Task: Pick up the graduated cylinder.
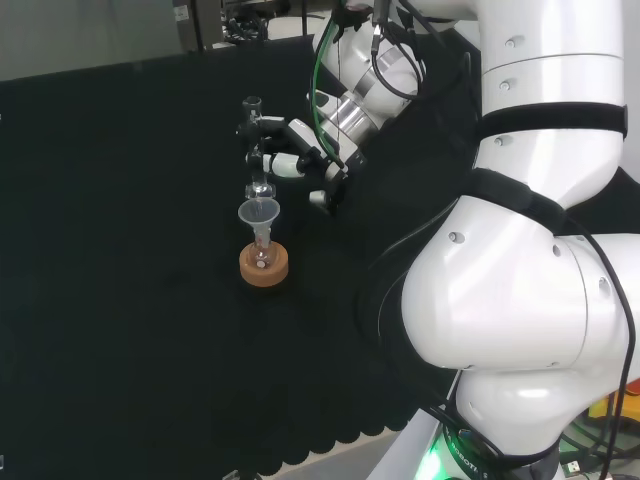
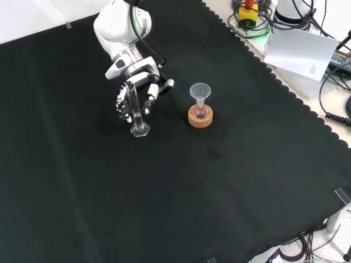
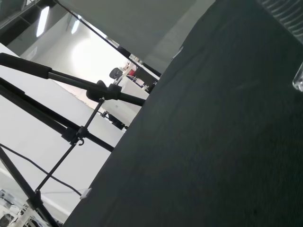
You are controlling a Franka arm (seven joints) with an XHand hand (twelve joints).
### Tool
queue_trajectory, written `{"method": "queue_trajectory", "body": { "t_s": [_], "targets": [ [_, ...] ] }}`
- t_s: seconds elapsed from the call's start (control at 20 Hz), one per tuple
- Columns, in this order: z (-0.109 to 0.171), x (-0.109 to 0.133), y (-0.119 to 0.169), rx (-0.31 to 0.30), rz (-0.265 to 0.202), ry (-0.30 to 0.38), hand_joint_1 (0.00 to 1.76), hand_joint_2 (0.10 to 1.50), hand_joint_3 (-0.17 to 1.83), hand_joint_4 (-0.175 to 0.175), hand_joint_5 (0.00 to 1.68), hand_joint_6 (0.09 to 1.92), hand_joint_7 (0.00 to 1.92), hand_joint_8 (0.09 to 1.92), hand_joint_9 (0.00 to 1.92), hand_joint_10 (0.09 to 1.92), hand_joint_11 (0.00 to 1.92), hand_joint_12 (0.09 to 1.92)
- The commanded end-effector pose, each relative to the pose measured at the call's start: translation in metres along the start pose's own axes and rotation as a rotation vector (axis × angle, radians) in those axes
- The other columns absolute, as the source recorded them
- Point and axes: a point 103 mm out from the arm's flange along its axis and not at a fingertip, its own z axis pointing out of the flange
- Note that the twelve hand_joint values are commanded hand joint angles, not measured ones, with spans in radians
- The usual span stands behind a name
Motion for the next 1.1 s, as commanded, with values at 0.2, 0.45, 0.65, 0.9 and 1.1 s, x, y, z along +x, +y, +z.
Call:
{"method": "queue_trajectory", "body": {
  "t_s": [0.2, 0.45, 0.65, 0.9, 1.1],
  "targets": [
    [-0.004, 0.005, 0.003, -0.008, 0.007, -0.059, 1.08, 1.23, -0.08, -0.057, 0.83, 1.01, 0.86, 0.62, 1.21, 0.22, 1.13, 0.87],
    [-0.009, 0.01, 0.004, 0.019, 0.0, -0.131, 1.07, 1.22, -0.01, -0.095, 0.8, 1.27, 0.89, 0.64, 1.23, 0.2, 1.18, 0.86],
    [-0.02, 0.015, 0.005, 0.078, -0.005, -0.219, 1.08, 1.21, -0.01, -0.098, 0.82, 1.24, 0.92, 0.65, 1.25, 0.2, 1.21, 0.84],
    [-0.041, 0.024, 0.006, 0.124, 0.007, -0.308, 1.09, 1.2, 0.0, -0.111, 0.83, 1.23, 0.96, 0.64, 1.29, 0.19, 1.23, 0.81],
    [-0.063, 0.035, 0.001, 0.138, 0.03, -0.367, 1.1, 1.19, 0.0, -0.118, 0.84, 1.21, 1.0, 0.62, 1.3, 0.18, 1.25, 0.79]
  ]
}}
